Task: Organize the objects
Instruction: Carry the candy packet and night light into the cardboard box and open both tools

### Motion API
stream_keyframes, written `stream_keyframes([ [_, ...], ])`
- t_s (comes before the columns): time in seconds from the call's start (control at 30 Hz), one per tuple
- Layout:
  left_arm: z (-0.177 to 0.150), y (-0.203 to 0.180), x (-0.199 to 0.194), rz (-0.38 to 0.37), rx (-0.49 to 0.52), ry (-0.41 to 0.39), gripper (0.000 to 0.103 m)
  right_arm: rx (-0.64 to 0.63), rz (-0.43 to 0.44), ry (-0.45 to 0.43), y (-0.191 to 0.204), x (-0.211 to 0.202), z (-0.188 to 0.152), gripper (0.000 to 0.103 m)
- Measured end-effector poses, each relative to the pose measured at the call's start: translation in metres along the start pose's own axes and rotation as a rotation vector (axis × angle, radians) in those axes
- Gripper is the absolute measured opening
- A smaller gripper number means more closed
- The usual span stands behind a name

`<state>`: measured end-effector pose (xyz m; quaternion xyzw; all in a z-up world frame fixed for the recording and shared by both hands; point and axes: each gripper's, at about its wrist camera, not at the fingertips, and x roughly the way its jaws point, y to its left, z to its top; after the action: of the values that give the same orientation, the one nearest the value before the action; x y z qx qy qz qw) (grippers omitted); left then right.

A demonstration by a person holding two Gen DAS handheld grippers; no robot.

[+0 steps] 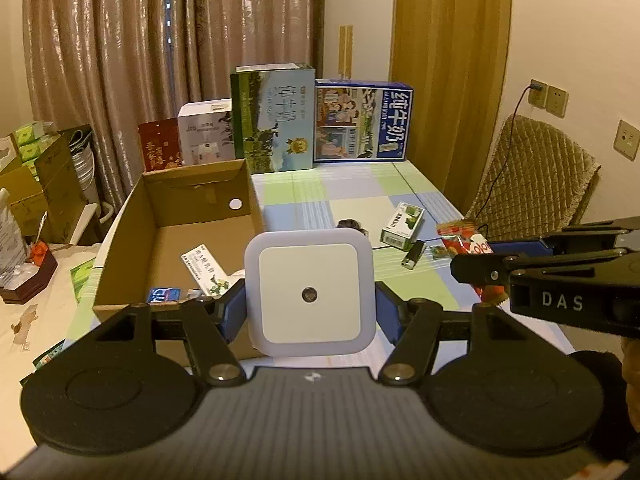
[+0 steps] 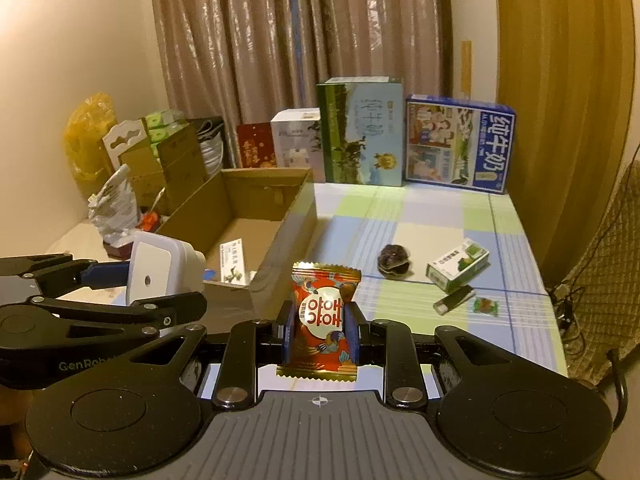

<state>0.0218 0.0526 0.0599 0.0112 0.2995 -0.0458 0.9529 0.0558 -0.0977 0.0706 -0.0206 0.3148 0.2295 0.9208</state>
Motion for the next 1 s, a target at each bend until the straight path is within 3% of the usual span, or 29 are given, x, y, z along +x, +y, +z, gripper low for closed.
stream_keyframes([
  [0.27, 0.0, 0.029, -0.002, 0.042, -0.018, 0.002, 0.061, -0.028, 0.043, 0.029, 0.018, 0.026, 0.005, 0.023],
  [0.6, 0.013, 0.095, 0.003, 0.133, -0.036, -0.001, 0.061, -0.062, 0.13, 0.031, 0.047, 0.072, 0.038, 0.023],
  [1.0, 0.037, 0.146, 0.046, 0.141, -0.04, 0.007, 0.061, -0.048, 0.181, 0.051, 0.065, 0.145, 0.072, 0.023],
])
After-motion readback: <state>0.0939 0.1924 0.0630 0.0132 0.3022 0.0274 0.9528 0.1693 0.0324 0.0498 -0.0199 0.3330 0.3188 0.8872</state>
